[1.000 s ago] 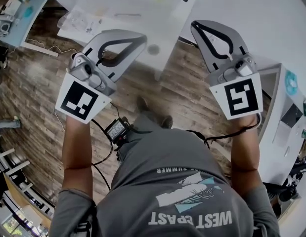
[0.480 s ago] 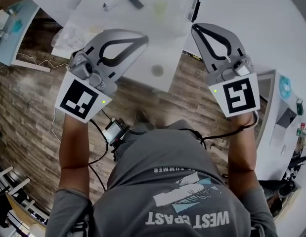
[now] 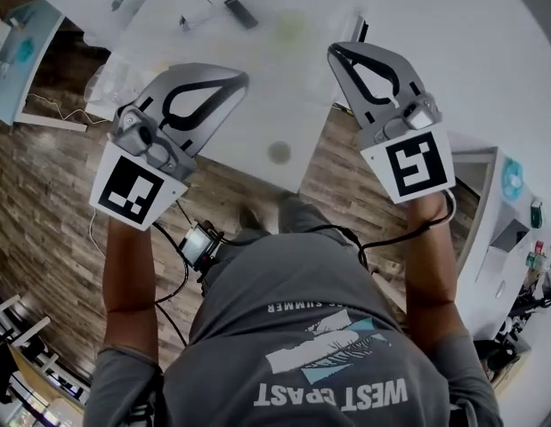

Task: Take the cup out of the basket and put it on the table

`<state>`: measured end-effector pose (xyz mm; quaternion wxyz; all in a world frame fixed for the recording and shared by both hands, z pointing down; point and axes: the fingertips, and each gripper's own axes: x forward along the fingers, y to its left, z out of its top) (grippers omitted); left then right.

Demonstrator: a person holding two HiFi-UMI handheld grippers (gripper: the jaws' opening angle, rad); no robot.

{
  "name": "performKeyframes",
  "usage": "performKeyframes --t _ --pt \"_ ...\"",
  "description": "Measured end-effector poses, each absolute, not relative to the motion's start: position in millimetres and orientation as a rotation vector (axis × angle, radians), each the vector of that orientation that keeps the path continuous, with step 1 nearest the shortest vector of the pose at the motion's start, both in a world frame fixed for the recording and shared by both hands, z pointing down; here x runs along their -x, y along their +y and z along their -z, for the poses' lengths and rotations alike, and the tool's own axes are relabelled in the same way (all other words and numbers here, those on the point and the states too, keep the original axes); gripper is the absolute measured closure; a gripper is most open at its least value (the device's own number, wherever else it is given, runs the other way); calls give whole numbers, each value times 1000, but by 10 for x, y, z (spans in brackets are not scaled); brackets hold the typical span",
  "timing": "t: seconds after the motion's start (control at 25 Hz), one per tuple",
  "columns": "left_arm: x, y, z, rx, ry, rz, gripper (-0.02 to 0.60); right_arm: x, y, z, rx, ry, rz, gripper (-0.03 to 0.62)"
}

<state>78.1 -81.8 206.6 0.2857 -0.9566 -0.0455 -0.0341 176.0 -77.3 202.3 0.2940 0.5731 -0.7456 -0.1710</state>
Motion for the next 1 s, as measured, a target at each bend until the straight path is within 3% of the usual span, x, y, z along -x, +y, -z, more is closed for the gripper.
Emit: performKeyframes --t 0.64,1.0 --pt "-1217 -1484 -2275 2656 156 176 572 -2615 -2353 -2997 -1239 -2051 167 551" --pt "-1210 -1729 -2416 2690 278 207 572 -2944 -3238 -4100 -963 -1889 -167 476"
